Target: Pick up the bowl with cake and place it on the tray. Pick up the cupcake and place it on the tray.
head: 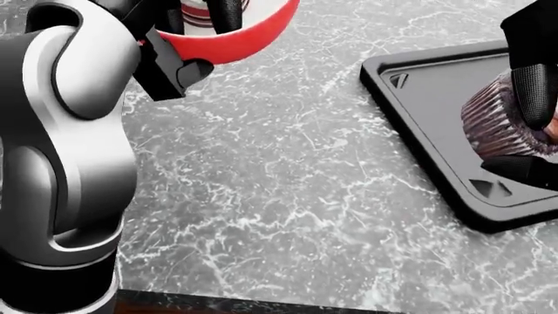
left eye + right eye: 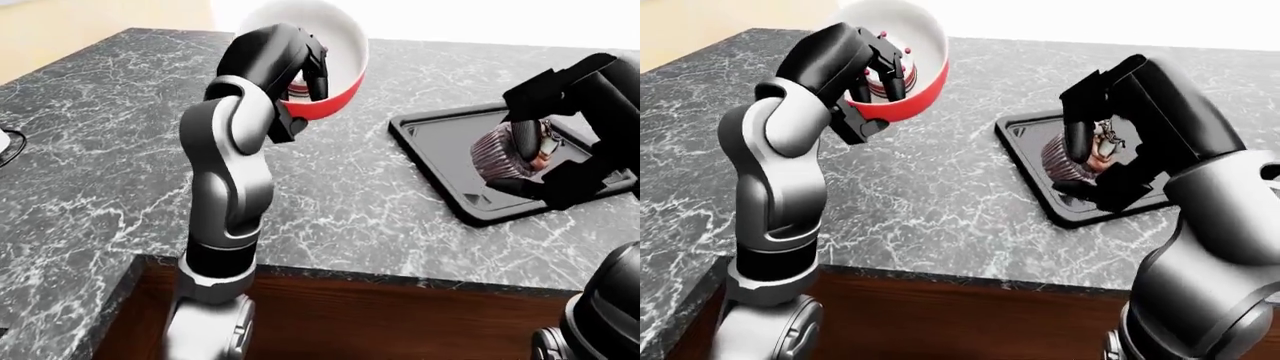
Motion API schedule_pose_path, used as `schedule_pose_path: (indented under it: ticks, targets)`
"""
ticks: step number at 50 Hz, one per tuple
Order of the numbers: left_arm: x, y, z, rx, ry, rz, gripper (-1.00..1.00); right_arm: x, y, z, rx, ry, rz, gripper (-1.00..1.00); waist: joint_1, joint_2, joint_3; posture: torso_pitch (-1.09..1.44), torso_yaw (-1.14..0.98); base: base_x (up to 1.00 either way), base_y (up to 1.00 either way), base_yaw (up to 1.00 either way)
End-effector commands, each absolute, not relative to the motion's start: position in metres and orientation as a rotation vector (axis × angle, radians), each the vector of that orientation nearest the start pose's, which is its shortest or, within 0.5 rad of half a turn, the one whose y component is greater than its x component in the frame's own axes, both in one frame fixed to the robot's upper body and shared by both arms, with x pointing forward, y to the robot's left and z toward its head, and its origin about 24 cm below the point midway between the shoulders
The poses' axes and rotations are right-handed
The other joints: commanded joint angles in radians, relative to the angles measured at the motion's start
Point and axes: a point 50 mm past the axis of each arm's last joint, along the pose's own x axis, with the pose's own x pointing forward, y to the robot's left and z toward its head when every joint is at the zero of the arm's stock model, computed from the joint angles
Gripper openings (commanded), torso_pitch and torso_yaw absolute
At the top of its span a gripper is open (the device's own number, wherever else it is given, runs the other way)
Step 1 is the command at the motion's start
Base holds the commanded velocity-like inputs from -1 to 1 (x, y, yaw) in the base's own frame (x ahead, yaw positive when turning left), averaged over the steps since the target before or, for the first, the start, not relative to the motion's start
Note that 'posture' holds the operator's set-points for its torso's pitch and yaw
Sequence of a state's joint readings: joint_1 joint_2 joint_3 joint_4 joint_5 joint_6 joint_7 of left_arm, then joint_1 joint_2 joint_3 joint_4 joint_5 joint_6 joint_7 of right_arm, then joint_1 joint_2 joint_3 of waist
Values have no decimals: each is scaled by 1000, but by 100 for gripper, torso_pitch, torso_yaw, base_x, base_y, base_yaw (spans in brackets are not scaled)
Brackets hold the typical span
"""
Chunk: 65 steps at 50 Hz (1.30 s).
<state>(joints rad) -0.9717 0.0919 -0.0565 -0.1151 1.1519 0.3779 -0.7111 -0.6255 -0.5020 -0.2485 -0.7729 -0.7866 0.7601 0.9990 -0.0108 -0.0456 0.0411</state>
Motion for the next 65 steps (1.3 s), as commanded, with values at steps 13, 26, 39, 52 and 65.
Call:
schedule_pose_path:
  ticks: [13,26,39,52,65]
  targets:
    - [309,101,334,1175,-469,66,-100,215,-207,318,-983,-356,-78,-100,38,17,-35,0,0,-68,-3,0]
    - [310,100,334,1180,-469,64,-100,216,-209,318,-955,-348,-88,-100,83,68,-14,0,0,-1,-87,0]
    - [309,100,331,1182,-468,62,-100,217,-210,316,-941,-341,-94,-100,111,-48,30,0,0,13,-100,0]
    - [313,100,328,1182,-462,58,-100,219,-207,314,-968,-368,-76,-100,95,47,25,0,0,40,-63,0]
    - [313,102,329,1180,-463,64,-100,220,-206,314,-976,-366,-70,-100,48,13,-6,0,0,0,1,81]
